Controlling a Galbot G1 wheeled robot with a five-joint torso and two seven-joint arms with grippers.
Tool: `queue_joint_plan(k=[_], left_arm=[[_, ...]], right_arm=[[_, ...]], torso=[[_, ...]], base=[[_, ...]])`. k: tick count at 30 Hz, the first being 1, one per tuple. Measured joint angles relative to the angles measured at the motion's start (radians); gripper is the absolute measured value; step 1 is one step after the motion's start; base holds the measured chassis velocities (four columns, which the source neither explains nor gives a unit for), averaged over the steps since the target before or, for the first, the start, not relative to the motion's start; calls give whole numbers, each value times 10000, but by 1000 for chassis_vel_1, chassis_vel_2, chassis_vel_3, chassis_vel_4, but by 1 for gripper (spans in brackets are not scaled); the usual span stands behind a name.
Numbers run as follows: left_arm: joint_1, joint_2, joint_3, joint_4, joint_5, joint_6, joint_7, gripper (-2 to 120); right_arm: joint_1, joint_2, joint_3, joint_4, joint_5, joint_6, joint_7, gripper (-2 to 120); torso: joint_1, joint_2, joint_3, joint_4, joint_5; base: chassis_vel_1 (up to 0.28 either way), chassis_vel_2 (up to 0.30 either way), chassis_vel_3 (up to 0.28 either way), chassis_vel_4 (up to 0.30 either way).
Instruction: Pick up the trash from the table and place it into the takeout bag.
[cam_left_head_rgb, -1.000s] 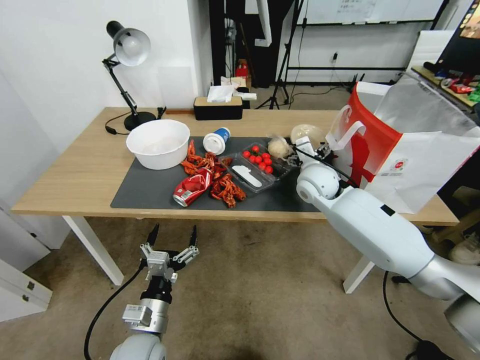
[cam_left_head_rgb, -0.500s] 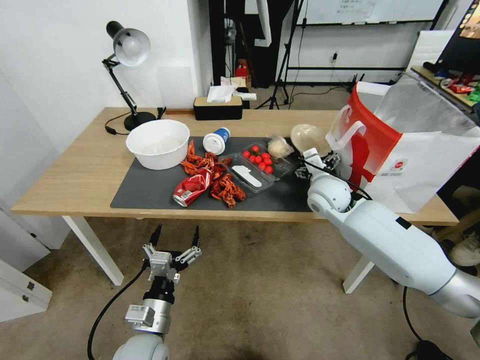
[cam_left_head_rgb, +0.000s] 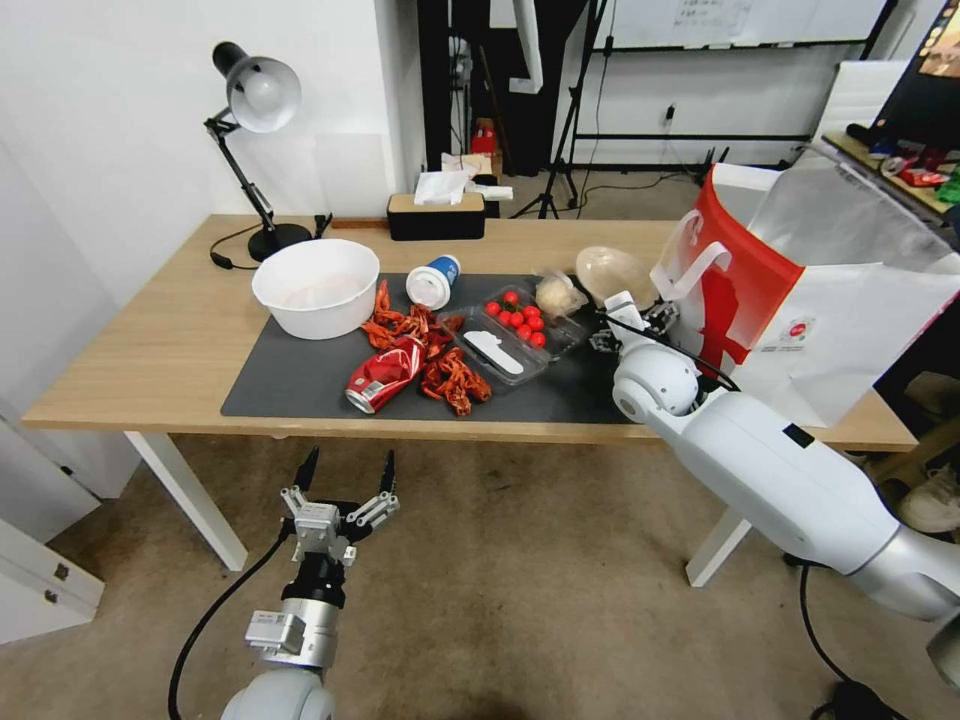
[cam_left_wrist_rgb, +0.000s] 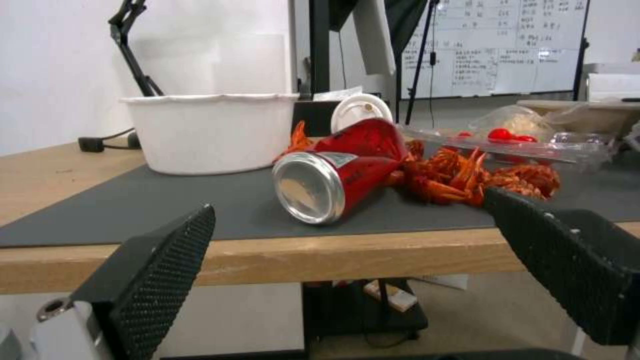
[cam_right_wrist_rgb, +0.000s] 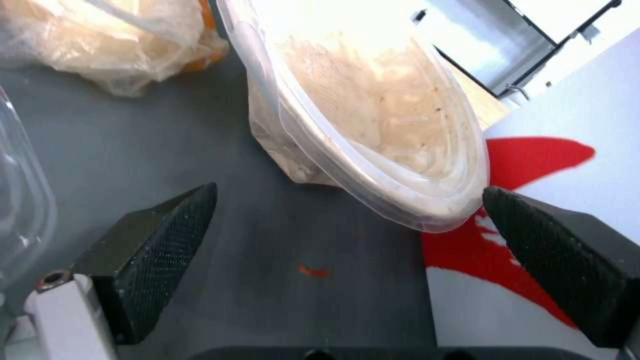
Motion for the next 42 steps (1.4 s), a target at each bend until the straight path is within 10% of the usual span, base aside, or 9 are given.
queue_joint_plan(k=[42], left_arm=[[-68,-211,-60,-13,244,39,-25,100]], right_arm=[[710,148,-565,-669,-576,219,-785,100]], torso=[[0,0,0,0,0]], base=[[0,0,0,0]])
